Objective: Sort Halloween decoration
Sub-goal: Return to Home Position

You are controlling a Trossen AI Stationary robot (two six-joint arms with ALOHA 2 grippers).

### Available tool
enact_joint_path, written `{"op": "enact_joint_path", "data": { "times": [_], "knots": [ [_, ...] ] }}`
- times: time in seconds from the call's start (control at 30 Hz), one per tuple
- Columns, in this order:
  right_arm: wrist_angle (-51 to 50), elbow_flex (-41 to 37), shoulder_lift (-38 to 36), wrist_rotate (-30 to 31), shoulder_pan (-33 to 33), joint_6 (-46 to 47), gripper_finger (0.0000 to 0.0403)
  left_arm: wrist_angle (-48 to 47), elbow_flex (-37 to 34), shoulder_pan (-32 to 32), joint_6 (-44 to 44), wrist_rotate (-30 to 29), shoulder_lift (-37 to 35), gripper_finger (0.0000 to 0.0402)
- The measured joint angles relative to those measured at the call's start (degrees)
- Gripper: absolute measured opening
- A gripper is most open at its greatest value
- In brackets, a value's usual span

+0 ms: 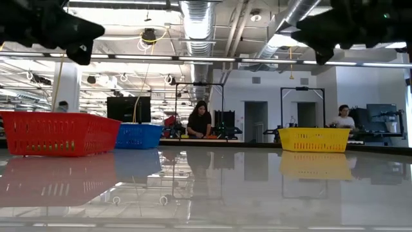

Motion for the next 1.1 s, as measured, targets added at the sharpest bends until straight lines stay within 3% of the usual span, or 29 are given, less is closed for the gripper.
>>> {"op": "enact_joint_path", "data": {
  "times": [0.27, 0.5, 0.73, 1.1],
  "knots": [
    [6.6, -9.2, -4.0, -0.9, -3.6, 1.5, 0.0159, -0.2, -6.8, 3.1, -0.3, 4.2, -10.8, 0.0000],
    [11.0, -13.9, -3.3, -1.6, -8.8, 2.6, 0.0159, -9.4, -6.8, 5.0, -0.9, 8.2, -15.5, 0.0000],
    [9.2, -13.9, -3.8, -10.3, -17.1, 2.1, 0.0159, -10.2, -6.8, 5.2, 1.1, 11.0, -16.5, 0.0000],
    [7.5, -13.9, -3.9, -10.3, -22.2, 0.2, 0.0159, -17.2, -6.4, 5.2, 2.3, 3.1, -16.0, 0.0000]
  ]
}}
